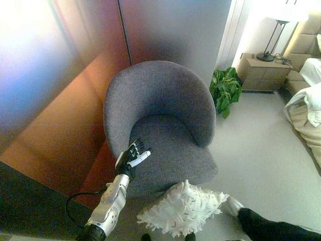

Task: Pick up the pillow and put it on the sofa.

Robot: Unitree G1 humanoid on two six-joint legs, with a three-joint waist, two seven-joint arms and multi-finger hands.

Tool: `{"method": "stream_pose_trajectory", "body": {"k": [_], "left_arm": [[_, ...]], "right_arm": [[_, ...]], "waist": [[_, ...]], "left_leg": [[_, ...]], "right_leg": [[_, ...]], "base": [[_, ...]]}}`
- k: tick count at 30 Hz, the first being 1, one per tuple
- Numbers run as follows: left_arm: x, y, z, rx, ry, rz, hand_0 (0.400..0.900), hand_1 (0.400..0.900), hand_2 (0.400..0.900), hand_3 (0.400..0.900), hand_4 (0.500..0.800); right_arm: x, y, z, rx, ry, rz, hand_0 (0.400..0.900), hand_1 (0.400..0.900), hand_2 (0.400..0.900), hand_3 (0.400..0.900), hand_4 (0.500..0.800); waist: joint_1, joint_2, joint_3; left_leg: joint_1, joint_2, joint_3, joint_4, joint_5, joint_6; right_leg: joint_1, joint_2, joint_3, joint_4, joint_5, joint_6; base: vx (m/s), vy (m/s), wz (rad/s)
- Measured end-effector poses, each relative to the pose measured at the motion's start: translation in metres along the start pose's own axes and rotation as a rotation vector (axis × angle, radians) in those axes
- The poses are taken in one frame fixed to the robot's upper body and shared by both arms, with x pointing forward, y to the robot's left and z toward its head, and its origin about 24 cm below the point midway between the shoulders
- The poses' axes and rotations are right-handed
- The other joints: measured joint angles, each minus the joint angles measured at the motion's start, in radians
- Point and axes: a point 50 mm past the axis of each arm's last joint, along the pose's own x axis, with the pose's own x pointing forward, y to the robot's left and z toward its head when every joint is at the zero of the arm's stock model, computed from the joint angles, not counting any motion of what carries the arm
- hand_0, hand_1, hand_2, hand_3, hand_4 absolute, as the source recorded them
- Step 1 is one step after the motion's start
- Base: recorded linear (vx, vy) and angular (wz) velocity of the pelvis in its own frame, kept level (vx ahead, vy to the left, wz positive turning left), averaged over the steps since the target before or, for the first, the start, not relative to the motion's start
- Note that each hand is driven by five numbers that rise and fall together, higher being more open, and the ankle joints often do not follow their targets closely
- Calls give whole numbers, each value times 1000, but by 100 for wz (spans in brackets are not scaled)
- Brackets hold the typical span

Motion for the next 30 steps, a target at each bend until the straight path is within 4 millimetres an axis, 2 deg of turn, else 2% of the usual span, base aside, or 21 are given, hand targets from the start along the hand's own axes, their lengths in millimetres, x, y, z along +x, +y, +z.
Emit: {"method": "stream_pose_trajectory", "body": {"k": [9,18,20,25,30], "left_arm": [[-1,-3,-2,18,5,-34,900,900,900,900,800],[-4,7,-2,369,8,-70,900,900,900,900,800],[-5,10,-3,422,20,-77,900,900,900,900,800],[-11,21,-19,599,102,-98,900,900,900,900,800],[-14,17,-31,683,143,-132,900,900,900,900,800]], "right_arm": [[0,0,0,-1,0,0,900,900,900,900,800],[0,-1,-1,-16,3,2,900,900,900,900,800],[0,-2,-1,-31,3,1,900,900,900,900,800],[0,-6,3,-40,-12,-8,900,900,900,900,800],[-1,-13,10,-55,-48,-26,900,900,900,900,800]], "waist": [[0,1,0],[-2,9,-6],[-4,12,-7],[-30,28,-7],[-61,56,13]], "left_leg": [[1,0,1,0,0,0],[3,1,13,5,-2,0],[6,1,25,9,-5,1],[6,0,49,10,-9,0],[-12,-2,62,10,-8,-1]], "right_leg": [[0,0,1,0,0,0],[-6,1,12,1,0,0],[-9,3,32,1,1,1],[-21,3,57,1,3,4],[-49,2,71,6,6,7]], "base": [[0,0,0],[18,-4,-10],[30,4,-13],[22,7,-11],[-77,31,-4]]}}
